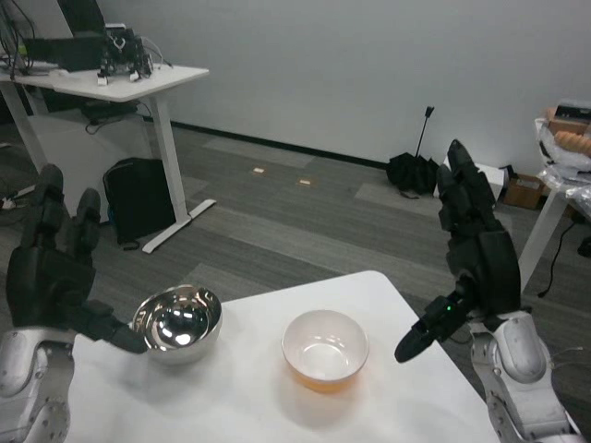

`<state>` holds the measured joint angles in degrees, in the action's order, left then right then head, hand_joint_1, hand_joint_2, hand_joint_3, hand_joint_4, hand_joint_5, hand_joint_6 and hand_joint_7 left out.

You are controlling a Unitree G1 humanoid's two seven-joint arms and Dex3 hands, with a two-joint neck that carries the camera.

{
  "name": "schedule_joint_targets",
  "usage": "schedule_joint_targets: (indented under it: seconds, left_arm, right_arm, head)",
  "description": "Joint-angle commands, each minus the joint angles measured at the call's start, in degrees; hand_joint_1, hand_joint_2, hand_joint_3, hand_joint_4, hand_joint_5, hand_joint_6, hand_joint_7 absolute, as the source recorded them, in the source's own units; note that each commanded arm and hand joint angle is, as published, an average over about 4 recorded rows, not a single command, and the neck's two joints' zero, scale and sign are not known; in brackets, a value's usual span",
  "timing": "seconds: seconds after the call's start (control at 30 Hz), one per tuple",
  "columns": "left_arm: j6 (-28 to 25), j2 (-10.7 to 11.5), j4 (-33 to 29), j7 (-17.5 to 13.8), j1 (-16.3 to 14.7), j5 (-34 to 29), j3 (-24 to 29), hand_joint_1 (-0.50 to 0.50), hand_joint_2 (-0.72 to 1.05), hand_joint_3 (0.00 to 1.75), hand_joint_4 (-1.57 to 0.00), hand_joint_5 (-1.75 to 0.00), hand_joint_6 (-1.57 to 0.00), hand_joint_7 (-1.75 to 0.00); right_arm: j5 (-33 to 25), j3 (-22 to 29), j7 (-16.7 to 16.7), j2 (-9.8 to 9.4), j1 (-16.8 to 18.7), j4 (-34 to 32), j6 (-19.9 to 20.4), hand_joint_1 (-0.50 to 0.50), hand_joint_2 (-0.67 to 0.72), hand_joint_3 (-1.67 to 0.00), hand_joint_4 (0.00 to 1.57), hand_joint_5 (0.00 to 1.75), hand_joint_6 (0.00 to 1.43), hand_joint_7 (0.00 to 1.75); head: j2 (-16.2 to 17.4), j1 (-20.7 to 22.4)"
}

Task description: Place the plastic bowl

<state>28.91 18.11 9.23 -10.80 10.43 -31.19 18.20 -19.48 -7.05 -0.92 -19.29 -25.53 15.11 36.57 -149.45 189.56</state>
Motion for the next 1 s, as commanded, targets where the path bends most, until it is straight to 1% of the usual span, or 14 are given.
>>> schedule_joint_targets:
  seconds: [0.03, 0.13, 0.17, 0.23, 0.27, 0.37, 0.43, 0.5, 0.57, 0.67, 0.77, 0.87, 1.0]
  left_arm:
    - [-3.8, -0.3, -2.9, -2.1, -1.4, 1.2, 2.8, -0.3, -0.55, 0.0, -0.19, 0.0, 0.0, 0.0]
    - [-3.9, -1.0, -3.2, -2.6, -1.5, 1.4, 3.5, -0.3, -0.55, 0.0, -0.19, 0.0, 0.0, 0.0]
    - [-3.9, -1.2, -3.2, -2.9, -1.5, 1.4, 3.6, -0.3, -0.55, 0.0, -0.19, 0.0, 0.0, 0.0]
    - [-3.9, -1.6, -3.2, -3.2, -1.3, 1.6, 3.6, -0.3, -0.55, 0.0, -0.19, 0.0, 0.0, 0.0]
    - [-3.9, -1.7, -3.2, -3.2, -1.2, 1.7, 3.5, -0.3, -0.55, 0.0, -0.19, 0.0, 0.0, 0.0]
    - [-3.9, -2.0, -3.2, -3.4, -0.8, 2.0, 3.1, -0.3, -0.55, 0.0, -0.19, 0.0, 0.0, 0.0]
    - [-3.9, -2.1, -3.2, -3.5, -0.5, 2.2, 2.9, -0.3, -0.55, 0.0, -0.19, 0.0, 0.0, 0.0]
    - [-3.9, -2.2, -3.2, -3.5, -0.3, 2.2, 2.5, -0.3, -0.55, 0.0, -0.19, 0.0, 0.0, 0.0]
    - [-3.9, -2.2, -3.2, -3.5, -0.1, 2.3, 2.1, -0.3, -0.55, 0.0, -0.19, 0.0, 0.0, 0.0]
    - [-3.9, -2.4, -3.2, -3.5, 0.1, 2.3, 1.7, -0.3, -0.55, 0.0, -0.19, 0.0, 0.0, 0.0]
    - [-3.9, -2.5, -3.1, -3.5, 0.4, 2.3, 1.2, -0.28, -0.55, 0.0, -0.19, 0.0, 0.0, 0.0]
    - [-3.9, -2.5, -3.1, -3.5, 0.5, 2.3, 0.9, -0.28, -0.55, 0.0, -0.19, 0.0, 0.0, 0.0]
    - [-3.9, -2.6, -3.1, -3.5, 0.5, 2.3, 0.8, -0.28, -0.55, 0.0, -0.19, 0.0, 0.0, 0.0]
  right_arm:
    - [0.6, 0.5, 0.1, -0.22, -1.1, -0.9, 1.0, -0.46, 0.53, -0.04, 0.07, 0.0, 0.0, 0.07]
    - [0.9, 0.4, 0.1, -0.22, -1.3, -1.0, 1.1, -0.46, 0.53, -0.08, 0.19, 0.0, 0.0, 0.07]
    - [0.9, 0.4, 0.1, -0.22, -1.3, -1.0, 1.2, -0.46, 0.53, -0.06, 0.24, 0.0, 0.0, 0.07]
    - [0.9, 0.4, 0.1, -0.22, -1.3, -1.0, 1.3, -0.46, 0.53, -0.02, 0.28, 0.0, 0.0, 0.07]
    - [0.9, 0.4, 0.1, -0.22, -1.3, -1.1, 1.3, -0.46, 0.53, 0.0, 0.29, 0.0, 0.0, 0.07]
    - [0.8, 0.4, 0.1, -0.28, -1.0, -1.5, 1.6, -0.46, 0.53, -0.06, 0.29, 0.0, 0.0, 0.07]
    - [0.7, 0.5, 0.1, -0.37, -0.7, -1.7, 1.8, -0.46, 0.53, -0.04, 0.32, 0.0, 0.0, 0.07]
    - [0.6, 0.5, 0.2, -0.46, -0.4, -2.0, 2.0, -0.46, 0.53, -0.02, 0.35, 0.05, 0.0, 0.09]
    - [0.4, 0.5, 0.3, -0.55, -0.1, -2.4, 2.2, -0.46, 0.53, -0.04, 0.37, 0.1, 0.0, 0.12]
    - [0.4, 0.5, 0.4, -0.66, 0.1, -2.7, 2.4, -0.46, 0.5, -0.08, 0.4, 0.1, 0.0, 0.14]
    - [0.3, 0.5, 0.5, -0.77, 0.5, -3.1, 2.5, -0.46, 0.47, -0.08, 0.4, 0.1, 0.0, 0.14]
    - [0.1, 0.5, 0.6, -0.88, 0.8, -3.4, 2.5, -0.46, 0.47, -0.02, 0.42, 0.1, 0.0, 0.14]
    - [-0.1, 0.5, 0.6, -0.94, 0.9, -3.6, 2.6, -0.46, 0.47, -0.06, 0.43, 0.19, 0.0, 0.14]
  head:
    - [-0.5, 0.2]
    - [-1.0, 0.2]
    - [-1.2, 0.1]
    - [-1.6, -0.2]
    - [-1.9, -0.4]
    - [-2.6, -1.3]
    - [-3.0, -1.7]
    - [-3.6, -2.0]
    - [-4.1, -2.1]
    - [-4.5, -2.2]
    - [-5.0, -2.1]
    - [-5.3, -1.9]
    - [-5.2, -2.1]
